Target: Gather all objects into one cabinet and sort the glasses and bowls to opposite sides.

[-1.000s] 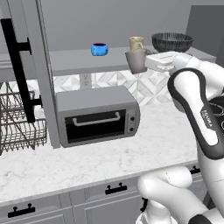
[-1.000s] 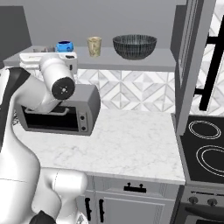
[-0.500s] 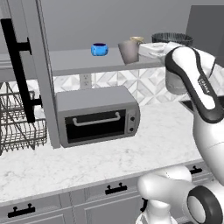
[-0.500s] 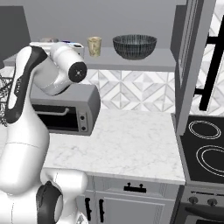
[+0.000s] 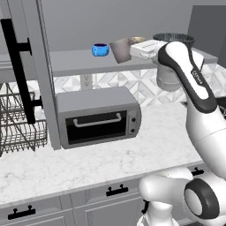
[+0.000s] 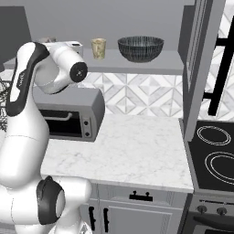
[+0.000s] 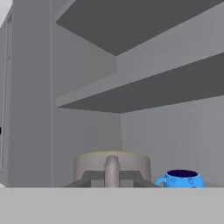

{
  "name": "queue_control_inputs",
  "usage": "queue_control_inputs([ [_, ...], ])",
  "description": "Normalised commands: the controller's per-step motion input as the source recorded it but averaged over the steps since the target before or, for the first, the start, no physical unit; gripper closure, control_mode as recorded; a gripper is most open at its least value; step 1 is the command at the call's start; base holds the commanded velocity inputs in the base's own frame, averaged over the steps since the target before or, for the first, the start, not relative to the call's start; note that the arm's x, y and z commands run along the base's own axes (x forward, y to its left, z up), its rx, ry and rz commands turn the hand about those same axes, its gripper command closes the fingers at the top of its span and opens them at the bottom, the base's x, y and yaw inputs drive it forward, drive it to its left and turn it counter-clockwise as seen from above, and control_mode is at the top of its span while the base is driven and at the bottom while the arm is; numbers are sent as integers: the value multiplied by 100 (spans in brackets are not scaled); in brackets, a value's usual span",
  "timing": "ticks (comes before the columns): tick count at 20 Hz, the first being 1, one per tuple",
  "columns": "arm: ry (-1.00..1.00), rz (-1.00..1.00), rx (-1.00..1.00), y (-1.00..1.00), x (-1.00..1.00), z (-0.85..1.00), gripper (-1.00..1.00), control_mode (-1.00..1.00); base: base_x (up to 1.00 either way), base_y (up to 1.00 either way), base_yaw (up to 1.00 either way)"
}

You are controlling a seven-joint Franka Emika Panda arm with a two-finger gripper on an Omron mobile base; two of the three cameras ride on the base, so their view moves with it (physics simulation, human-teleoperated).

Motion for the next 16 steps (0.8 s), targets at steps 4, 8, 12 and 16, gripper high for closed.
queue_control_inputs([
  [4, 0, 3, -3, 33, 16, 0, 100, -100, 0, 0, 0],
  [8, 0, -4, 0, 27, 1, 0, 100, -100, 0, 0, 0],
  [12, 0, -7, 0, 23, 0, 0, 100, -100, 0, 0, 0],
  [16, 0, -12, 0, 19, 0, 0, 100, -100, 0, 0, 0],
])
